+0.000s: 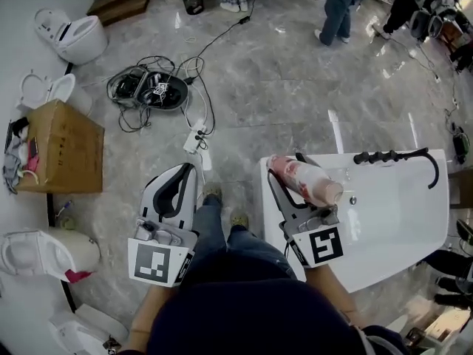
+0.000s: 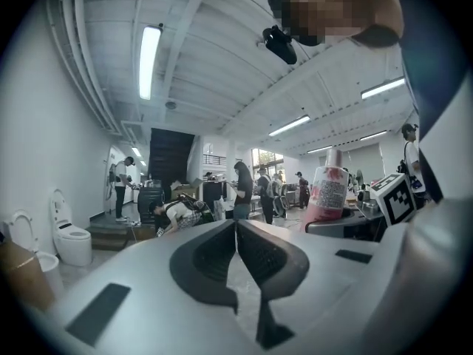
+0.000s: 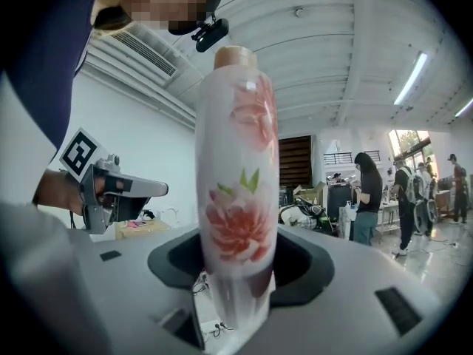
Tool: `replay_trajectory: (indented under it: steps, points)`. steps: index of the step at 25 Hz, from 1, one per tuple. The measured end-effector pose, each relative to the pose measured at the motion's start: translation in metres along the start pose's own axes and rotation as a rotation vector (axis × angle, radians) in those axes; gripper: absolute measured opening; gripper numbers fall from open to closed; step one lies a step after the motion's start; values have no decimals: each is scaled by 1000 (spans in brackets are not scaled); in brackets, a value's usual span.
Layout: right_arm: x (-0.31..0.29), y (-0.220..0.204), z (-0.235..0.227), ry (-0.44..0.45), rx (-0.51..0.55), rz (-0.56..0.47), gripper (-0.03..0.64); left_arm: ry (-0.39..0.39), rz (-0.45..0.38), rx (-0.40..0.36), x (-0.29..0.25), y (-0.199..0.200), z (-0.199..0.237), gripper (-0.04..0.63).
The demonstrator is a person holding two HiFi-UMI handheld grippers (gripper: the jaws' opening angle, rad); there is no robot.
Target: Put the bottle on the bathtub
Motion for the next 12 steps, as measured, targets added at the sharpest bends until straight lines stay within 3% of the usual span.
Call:
replay_trajectory:
  steps: [7,12]
  points:
    - [-12,40,-69,-148,-13,-1,252,-152,-2,-3,-103,34,1,29]
    - [-27,13,-113,-375,-44,-19,252,-398,-27,-28,-189,10,-3,31]
Point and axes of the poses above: the fingertips, and each gripper's own axes: x backward along the fingers, z to its left, y out of its top, the point moved 1 cm from there along x, backward along the fingers, and after that the axes turned 8 degrees about -x, right-handed, at the moved point
